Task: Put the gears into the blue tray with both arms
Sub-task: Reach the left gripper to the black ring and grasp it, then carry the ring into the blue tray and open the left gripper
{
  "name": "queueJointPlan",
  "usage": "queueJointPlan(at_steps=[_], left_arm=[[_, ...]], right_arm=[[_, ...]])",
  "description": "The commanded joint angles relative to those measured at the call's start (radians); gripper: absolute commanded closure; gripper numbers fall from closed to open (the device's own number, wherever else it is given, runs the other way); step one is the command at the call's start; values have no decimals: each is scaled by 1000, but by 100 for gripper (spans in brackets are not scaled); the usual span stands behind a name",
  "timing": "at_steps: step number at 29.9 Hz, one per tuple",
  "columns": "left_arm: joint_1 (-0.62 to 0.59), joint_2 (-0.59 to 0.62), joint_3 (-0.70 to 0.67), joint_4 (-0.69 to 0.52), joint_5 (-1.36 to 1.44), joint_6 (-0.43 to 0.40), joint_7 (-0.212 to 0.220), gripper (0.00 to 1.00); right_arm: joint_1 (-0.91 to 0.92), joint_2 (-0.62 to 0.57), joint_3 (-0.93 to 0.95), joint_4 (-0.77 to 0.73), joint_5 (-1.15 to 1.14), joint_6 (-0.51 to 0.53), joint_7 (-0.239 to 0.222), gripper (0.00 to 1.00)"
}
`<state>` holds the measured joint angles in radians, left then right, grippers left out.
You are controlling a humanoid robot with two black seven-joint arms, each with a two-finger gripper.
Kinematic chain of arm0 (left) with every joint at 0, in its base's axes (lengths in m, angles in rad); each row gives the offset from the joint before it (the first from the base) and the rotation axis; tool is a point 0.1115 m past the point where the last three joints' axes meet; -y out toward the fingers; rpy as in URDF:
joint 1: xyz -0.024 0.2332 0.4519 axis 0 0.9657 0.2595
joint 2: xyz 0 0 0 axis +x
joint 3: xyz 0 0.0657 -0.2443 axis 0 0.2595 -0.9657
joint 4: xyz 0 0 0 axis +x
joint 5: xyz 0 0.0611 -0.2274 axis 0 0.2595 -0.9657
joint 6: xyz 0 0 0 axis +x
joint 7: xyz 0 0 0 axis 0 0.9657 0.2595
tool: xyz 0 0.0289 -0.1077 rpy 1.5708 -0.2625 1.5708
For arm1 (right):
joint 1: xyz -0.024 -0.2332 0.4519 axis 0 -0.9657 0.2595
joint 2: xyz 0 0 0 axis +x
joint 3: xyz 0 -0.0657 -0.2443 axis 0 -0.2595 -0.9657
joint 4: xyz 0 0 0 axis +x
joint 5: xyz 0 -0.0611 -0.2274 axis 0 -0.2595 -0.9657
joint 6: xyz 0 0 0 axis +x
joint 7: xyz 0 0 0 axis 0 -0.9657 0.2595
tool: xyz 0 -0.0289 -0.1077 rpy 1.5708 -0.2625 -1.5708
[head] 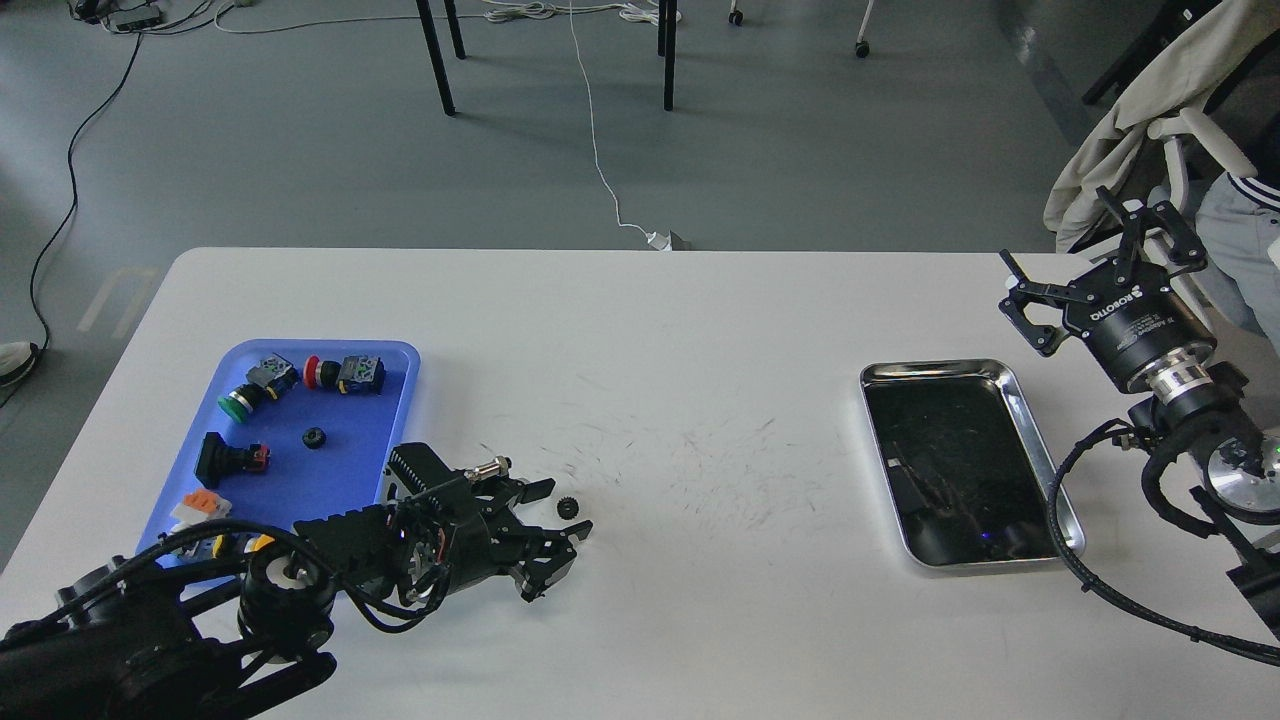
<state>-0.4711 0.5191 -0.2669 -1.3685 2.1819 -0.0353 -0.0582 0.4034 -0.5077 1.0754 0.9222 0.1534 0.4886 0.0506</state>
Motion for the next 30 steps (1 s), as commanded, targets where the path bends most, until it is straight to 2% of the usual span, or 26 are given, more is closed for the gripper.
queueJointPlan(at_steps=[1,2,6,7,9,12,13,14,15,23,27,30], left_arm=[[0,-5,0,11,0,2,0,54],[0,-5,0,12,0,3,0,56],[8,-5,0,23,0,31,0,57],[11,-7,0,25,0,29,1,58],[17,-7,0,25,0,29,8,67],[19,-7,-6,25,0,37,11,69],[23,-7,-8,25,0,37,11,77],[28,-7,-9,25,0,37,9,89],[32,-5,-11,25,0,38,9,93],[45,25,-58,12,0,75,11,98],[45,116,-126,-66,0,83,9,98],[43,232,-169,-131,-20,84,6,98]], right_arm=[[0,0,0,0,0,0,0,4],[0,0,0,0,0,0,0,4],[0,0,1,0,0,0,0,4],[0,-2,0,0,0,0,0,4],[0,-2,0,0,0,0,0,4],[-3,-3,1,0,0,0,0,4],[-5,-3,1,1,0,0,0,4],[-5,-3,1,1,0,0,0,4],[-5,-3,1,3,0,0,0,4],[-6,-3,3,4,0,0,0,4],[-5,-3,6,6,0,0,0,4],[-5,-5,6,9,0,0,0,4]])
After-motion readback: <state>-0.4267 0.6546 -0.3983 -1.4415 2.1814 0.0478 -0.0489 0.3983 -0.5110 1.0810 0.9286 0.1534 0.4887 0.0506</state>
